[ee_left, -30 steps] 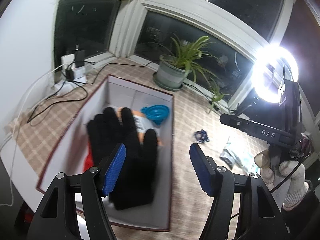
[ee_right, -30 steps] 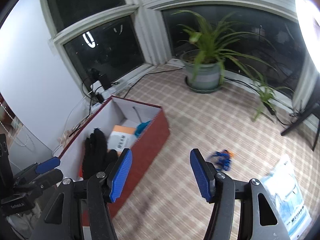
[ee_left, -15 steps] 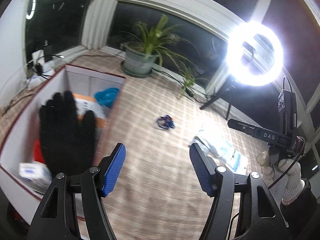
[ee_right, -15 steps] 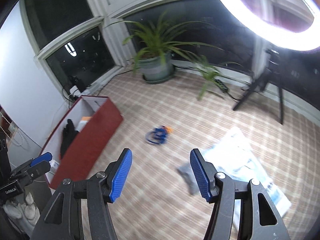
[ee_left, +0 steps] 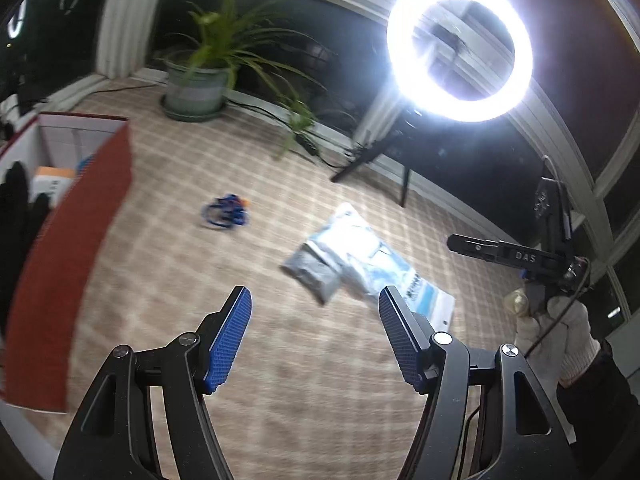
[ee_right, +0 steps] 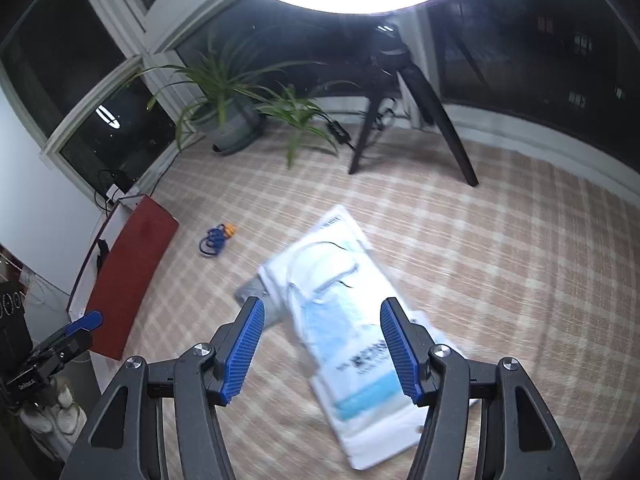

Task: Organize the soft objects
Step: 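Move both tools away from the box to the white face-mask bag, then close the right tool on the end of the face-mask bag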

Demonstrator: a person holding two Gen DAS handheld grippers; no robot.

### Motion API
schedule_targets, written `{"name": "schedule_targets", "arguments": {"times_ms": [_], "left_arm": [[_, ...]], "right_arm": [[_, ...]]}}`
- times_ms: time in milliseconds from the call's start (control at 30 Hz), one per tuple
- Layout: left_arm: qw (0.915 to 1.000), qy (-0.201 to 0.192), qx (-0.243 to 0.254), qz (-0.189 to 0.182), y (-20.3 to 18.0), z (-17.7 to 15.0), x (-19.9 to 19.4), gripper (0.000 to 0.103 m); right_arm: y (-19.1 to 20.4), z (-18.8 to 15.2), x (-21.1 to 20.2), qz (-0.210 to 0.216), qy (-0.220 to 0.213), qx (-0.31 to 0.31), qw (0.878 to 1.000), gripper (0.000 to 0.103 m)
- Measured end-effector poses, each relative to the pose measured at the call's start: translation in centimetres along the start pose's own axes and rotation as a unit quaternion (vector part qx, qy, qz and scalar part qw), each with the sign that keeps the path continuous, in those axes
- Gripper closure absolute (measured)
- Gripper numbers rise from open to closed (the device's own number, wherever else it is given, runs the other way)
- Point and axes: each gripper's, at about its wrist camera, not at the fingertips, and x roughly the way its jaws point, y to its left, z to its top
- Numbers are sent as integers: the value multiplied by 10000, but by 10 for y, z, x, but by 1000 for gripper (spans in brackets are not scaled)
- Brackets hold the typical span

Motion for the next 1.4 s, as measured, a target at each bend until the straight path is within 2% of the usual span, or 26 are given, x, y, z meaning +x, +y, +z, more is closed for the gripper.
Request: {"name": "schedule_targets", "arguments": {"times_ms": [200,367,533,700,933,1167,1267,1400], "left_arm": [[9993,269,-15,-240,-28,1,34,37],[9966,665,-128,-472,-45,1,72,37],[9904,1097,-386,-749,-53,-2,109,37],[9844,1358,-724,-854,-51,-5,138,37],[9811,1453,-951,-854,-47,-1,164,37],[9794,1577,-947,-829,-44,-3,184,37],[9782,1645,-954,-829,-43,-5,192,37],[9807,1564,-831,-825,-48,-5,195,39]], "right_arm": [[-43,2,9,160,257,166,9994,47],[-69,2,31,423,606,271,9969,47],[-84,-1,50,774,861,362,9926,46],[-98,-6,67,1114,1105,446,9866,46],[-115,-13,83,1448,1450,625,9768,46],[-109,-24,81,1810,1652,447,9685,46],[-105,-28,79,1799,1632,366,9694,46],[-101,-30,80,1835,1560,434,9696,45]]}}
